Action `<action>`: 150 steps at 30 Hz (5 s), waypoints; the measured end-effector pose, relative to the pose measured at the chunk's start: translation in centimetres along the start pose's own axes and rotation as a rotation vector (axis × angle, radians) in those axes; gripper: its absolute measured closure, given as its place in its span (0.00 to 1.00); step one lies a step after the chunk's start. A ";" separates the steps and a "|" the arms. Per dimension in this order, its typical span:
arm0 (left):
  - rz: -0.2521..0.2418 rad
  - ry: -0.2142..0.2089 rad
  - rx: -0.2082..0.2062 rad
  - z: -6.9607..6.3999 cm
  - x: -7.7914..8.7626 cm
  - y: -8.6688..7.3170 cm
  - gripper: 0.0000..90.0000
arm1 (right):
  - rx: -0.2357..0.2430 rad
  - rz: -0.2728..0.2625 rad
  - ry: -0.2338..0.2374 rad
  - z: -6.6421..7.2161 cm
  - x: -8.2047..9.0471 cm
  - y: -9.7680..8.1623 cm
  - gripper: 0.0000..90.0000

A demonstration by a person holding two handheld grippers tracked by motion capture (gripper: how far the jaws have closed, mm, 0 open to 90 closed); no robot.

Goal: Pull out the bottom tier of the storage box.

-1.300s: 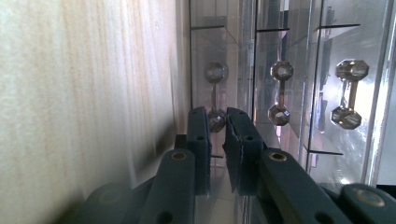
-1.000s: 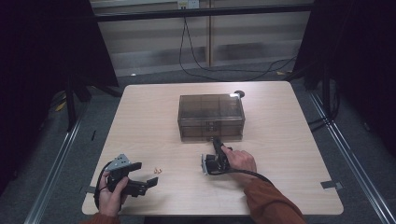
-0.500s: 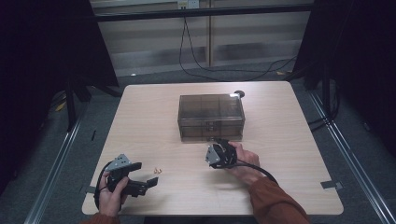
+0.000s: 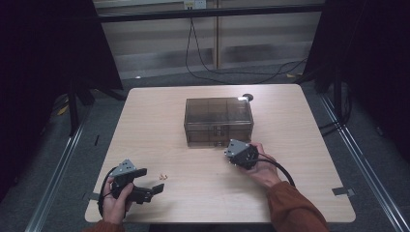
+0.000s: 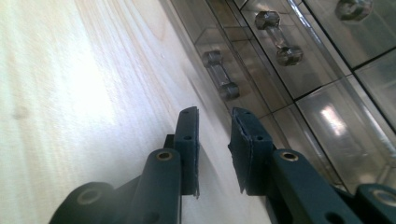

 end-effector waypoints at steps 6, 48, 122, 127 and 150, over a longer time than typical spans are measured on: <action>-0.001 0.002 0.000 0.0 0.0 0.0 0.03 | -0.069 -0.008 0.113 -0.8 0.3 -0.2 0.79; 0.002 -0.003 -0.007 -0.1 -0.1 0.0 0.03 | -0.131 0.105 0.395 -7.1 1.4 0.1 0.70; 0.006 -0.009 -0.004 0.0 -0.1 0.0 0.03 | 0.012 0.199 0.406 -7.3 -1.9 0.0 0.90; 0.002 -0.007 0.003 0.1 0.0 0.0 0.03 | 0.020 0.210 0.423 -7.0 -1.6 0.0 0.91; -0.002 -0.006 0.003 0.1 0.0 0.0 0.03 | 0.056 0.239 0.458 -5.6 -0.5 0.1 0.94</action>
Point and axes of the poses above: each handheld gripper's, and its own axes: x roughly backward along the jaws, y roughly out of its top, z roughly to its left, the point moved 3 cm from there along -x, roughly forward along the jaws, and after that the axes turned 2 degrees about z, right-handed, at the moved point
